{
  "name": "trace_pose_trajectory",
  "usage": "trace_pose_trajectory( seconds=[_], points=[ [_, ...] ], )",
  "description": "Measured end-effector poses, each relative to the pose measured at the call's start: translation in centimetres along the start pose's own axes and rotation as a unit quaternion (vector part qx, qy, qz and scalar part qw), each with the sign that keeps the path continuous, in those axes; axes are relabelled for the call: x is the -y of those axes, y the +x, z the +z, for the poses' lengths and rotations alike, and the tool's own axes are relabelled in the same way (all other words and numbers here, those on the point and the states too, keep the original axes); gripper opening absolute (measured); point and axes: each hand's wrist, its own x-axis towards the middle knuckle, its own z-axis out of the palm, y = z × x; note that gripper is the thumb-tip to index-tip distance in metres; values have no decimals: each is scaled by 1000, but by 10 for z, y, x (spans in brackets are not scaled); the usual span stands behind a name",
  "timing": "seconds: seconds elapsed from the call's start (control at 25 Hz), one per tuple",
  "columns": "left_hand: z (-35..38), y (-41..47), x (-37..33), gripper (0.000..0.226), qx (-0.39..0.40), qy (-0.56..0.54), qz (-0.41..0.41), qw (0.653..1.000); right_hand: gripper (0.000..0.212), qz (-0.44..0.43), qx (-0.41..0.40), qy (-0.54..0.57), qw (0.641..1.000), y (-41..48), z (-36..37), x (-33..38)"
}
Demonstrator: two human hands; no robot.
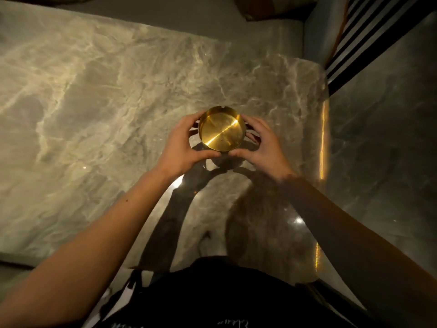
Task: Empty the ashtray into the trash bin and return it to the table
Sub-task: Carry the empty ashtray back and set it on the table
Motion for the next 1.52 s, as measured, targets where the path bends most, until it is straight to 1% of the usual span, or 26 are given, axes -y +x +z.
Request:
trace_pose_trajectory(
  seconds=[0.16,0.28,0.4,0.64,0.84,0.92,1.16,1.36,1.52],
  points=[
    [-47,-13,22,93,9,-2,-13,1000,87,-2,15,6,1000,3,45,27],
    [-69,-20,29,93,-2,2,-18,1000,87,-12,20,3,1000,6,65,41],
    [-85,-29,31,93,-32,15,-21,999,87,-35,29,-1,999,15,79,51],
    [-110,-52,26,94,-108,38,-51,992,85,-79,93,3,993,35,98,72],
    [-130,-66,34,93,-136,44,-67,988,85,-107,124,5,987,41,120,86],
    [-142,-70,43,92,-137,40,-69,987,84,-104,127,3,987,44,133,92],
    [-201,-59,83,93,-108,27,-51,992,86,-78,96,-12,992,60,191,117],
    [-264,-32,108,91,-38,19,-4,999,87,-58,3,-33,998,73,240,149],
    [-303,-31,121,90,-14,15,22,1000,85,-50,-20,-22,998,74,273,172]
  ],
)
